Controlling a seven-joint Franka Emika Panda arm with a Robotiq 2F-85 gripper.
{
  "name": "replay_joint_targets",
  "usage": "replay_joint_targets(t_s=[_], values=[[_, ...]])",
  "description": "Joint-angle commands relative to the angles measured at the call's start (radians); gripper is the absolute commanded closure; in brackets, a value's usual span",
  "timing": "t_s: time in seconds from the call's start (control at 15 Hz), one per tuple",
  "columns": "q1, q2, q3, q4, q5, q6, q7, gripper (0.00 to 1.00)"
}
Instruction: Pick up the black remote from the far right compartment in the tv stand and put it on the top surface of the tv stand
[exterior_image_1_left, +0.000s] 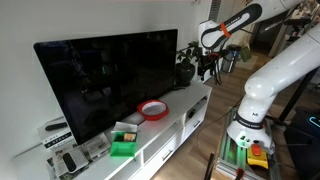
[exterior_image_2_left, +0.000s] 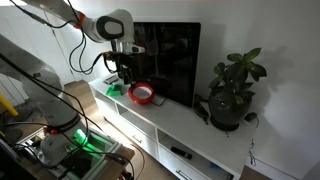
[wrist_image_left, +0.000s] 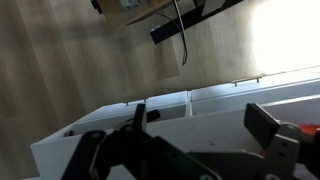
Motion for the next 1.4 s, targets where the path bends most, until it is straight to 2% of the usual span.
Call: replay_joint_targets(t_s=[0.0,0.2,0.47,0.67,0.8,0.93,1.0,1.07,1.13,1.33], values=[[-0.028,0.181,-0.051,0.067,0.000,0.079,0.003,0.00],[-0.051,0.334,-0.152,0.102,0.037,0.216,-0.092,0.00],[-0.060,0.577,-0.256,0.182,0.235,0.321,-0.374,0.00],[-0.129,0.760,-0.258,0.288,0.367,0.260,-0.522,0.00],[-0.213,0.881,-0.225,0.364,0.461,0.266,-0.645,0.00],[-0.295,0.986,-0.194,0.444,0.486,0.312,-0.724,0.00],[-0.364,1.013,-0.150,0.494,0.554,0.299,-0.784,0.00],[-0.302,0.914,-0.180,0.381,0.449,0.315,-0.674,0.00],[-0.336,0.947,-0.164,0.410,0.454,0.316,-0.691,0.00],[-0.338,0.948,-0.159,0.410,0.450,0.316,-0.684,0.00]])
